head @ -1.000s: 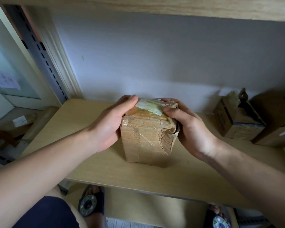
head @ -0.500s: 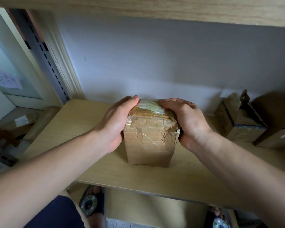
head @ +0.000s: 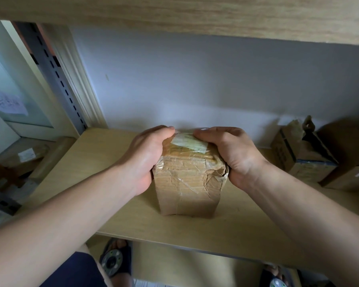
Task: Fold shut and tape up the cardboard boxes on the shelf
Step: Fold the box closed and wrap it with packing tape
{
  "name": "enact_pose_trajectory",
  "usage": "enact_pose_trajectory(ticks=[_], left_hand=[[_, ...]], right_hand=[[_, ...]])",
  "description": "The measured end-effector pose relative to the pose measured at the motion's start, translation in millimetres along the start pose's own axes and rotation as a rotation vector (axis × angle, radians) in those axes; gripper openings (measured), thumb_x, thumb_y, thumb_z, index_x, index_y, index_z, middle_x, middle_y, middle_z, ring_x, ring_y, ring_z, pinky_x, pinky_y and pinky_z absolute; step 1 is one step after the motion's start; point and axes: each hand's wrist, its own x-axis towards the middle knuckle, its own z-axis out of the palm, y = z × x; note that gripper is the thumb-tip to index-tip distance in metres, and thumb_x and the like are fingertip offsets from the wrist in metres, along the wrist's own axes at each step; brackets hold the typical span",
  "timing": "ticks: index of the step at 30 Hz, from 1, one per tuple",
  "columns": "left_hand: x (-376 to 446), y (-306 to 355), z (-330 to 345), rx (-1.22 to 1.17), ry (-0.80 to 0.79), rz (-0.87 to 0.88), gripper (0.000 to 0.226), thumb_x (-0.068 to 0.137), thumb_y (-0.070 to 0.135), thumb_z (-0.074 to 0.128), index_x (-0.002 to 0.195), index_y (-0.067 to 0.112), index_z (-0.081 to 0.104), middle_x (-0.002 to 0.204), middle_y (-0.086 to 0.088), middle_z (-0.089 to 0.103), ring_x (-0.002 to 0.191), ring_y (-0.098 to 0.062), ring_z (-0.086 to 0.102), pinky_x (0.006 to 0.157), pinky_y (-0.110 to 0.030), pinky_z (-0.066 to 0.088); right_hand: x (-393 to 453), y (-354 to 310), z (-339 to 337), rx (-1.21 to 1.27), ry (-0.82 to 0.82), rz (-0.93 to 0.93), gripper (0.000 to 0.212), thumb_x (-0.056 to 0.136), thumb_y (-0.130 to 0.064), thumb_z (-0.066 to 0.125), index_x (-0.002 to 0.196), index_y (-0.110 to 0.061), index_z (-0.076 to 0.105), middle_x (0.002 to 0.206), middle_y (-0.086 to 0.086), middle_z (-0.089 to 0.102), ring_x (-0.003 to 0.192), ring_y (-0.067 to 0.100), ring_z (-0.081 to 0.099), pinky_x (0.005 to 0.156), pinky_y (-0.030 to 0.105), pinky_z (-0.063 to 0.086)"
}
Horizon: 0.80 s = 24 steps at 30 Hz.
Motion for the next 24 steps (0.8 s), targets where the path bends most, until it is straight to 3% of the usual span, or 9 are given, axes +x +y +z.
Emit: enact_pose_trajectory(ticks=[2,5,9,13,18,20,24], left_hand=[[-1,1,0,-0.005,-0.016,0.012,0.018,0.096,0.022,0.066,0.097,0.011,0.079,0.091,-0.007,0.077,0.088,-0.027,0.072,0.090,-0.043,0.055],[-3,1,-1,-0.029,-0.013,0.054,0.013,0.095,0.018,0.068,0.094,0.012,0.080,0.093,-0.008,0.077,0.085,-0.026,0.073,0.089,-0.044,0.056],[-2,-2,-5,-0.035,-0.036,0.144,0.015,0.097,0.016,0.066,0.090,0.018,0.079,0.105,-0.005,0.076,0.111,-0.030,0.070,0.102,-0.045,0.051],[-5,-3,-8,-0.027,-0.124,0.172,0.022,0.105,0.017,0.054,0.093,0.013,0.073,0.105,-0.011,0.072,0.100,-0.027,0.067,0.093,-0.042,0.049],[-6,-3,-9,-0.003,-0.152,0.191,0.023,0.105,0.023,0.054,0.097,0.011,0.072,0.103,-0.011,0.075,0.094,-0.025,0.070,0.085,-0.037,0.054],[-6,-5,-8,0.009,-0.129,0.210,0.026,0.105,0.022,0.054,0.093,0.012,0.074,0.103,-0.012,0.076,0.095,-0.026,0.071,0.090,-0.040,0.055],[-4,-8,-6,0.032,-0.069,0.258,0.030,0.104,0.019,0.056,0.088,0.017,0.081,0.112,-0.011,0.077,0.116,-0.033,0.068,0.110,-0.055,0.047]], right_hand=[[2,1,1,0.028,0.011,-0.023,0.009,0.085,-0.002,0.077,0.078,0.000,0.073,0.074,0.016,0.070,0.061,0.027,0.067,0.059,0.032,0.059],[5,5,-1,0.020,0.009,-0.089,0.019,0.089,-0.007,0.077,0.072,-0.007,0.068,0.071,0.010,0.069,0.061,0.023,0.065,0.060,0.031,0.057],[6,11,-3,-0.039,-0.045,-0.182,0.020,0.097,-0.019,0.069,0.083,-0.006,0.073,0.076,0.008,0.070,0.070,0.022,0.065,0.068,0.031,0.053],[5,16,-4,-0.011,-0.123,-0.212,0.031,0.103,-0.029,0.058,0.095,-0.006,0.078,0.103,0.018,0.076,0.095,0.032,0.071,0.094,0.046,0.055],[1,16,-2,-0.049,-0.080,-0.276,0.039,0.107,-0.027,0.051,0.093,-0.003,0.079,0.096,0.018,0.078,0.089,0.029,0.073,0.089,0.041,0.056],[0,15,-1,-0.087,-0.042,-0.286,0.041,0.107,-0.028,0.050,0.093,-0.004,0.080,0.093,0.015,0.079,0.089,0.029,0.074,0.089,0.040,0.056],[-1,15,-1,-0.130,0.019,-0.294,0.042,0.108,-0.029,0.050,0.089,-0.008,0.082,0.089,0.010,0.080,0.091,0.029,0.076,0.090,0.039,0.057]])
